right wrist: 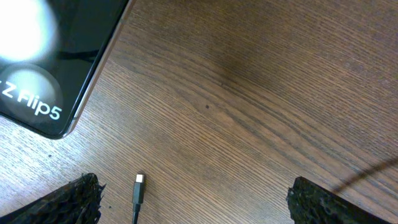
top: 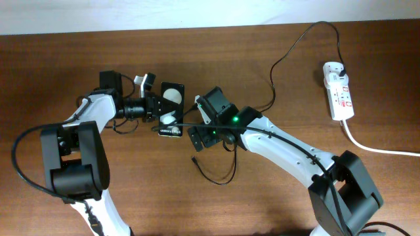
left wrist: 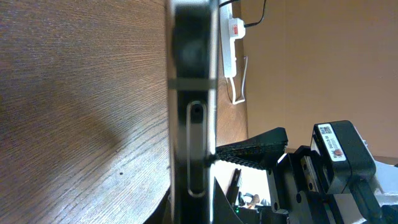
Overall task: Plug charger to phone and switch on socket
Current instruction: 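Lower the right gripper and grasp the USB-C cable plug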
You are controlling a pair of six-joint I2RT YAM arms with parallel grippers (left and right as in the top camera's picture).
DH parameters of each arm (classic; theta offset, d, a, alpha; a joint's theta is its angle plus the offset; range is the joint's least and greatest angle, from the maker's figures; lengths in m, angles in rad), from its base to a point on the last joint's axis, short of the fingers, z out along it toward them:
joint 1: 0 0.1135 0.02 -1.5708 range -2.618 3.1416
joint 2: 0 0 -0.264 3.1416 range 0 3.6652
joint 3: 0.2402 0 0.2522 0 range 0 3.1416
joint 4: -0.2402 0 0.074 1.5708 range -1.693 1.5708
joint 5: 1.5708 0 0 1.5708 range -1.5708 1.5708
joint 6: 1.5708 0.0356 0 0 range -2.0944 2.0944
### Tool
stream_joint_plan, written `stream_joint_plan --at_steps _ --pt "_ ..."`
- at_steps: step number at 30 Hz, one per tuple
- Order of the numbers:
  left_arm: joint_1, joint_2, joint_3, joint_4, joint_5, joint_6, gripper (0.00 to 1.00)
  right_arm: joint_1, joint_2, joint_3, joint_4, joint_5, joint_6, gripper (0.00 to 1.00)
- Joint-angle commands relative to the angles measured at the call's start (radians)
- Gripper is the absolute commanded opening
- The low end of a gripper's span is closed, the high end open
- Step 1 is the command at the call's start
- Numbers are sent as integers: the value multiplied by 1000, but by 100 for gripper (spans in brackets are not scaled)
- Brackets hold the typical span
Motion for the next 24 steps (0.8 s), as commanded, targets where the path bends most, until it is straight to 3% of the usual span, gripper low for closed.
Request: stream_joint_plan --at_steps 1,2,3,7,9,14,15,17,24 --pt "4 0 8 2 49 23 0 5 -8 -3 42 -18 8 99" --pt "4 0 8 2 49 23 0 5 -8 -3 55 -69 8 99" --pt "4 0 8 2 49 23 0 5 -8 -3 61 -138 3 88" --pt "4 0 8 2 49 23 0 19 -8 -4 1 -185 4 25" --pt "4 0 8 2 49 23 0 36 -8 -6 -39 -188 4 4" --pt "4 0 8 2 49 23 0 121 9 -51 -40 -223 4 5" --pt "4 0 8 2 49 23 0 145 21 -58 -40 -206 4 18" --pt "4 0 8 2 49 23 0 186 43 -69 -40 -148 4 30" --pt "4 0 8 2 49 23 0 235 58 -102 -18 52 5 33"
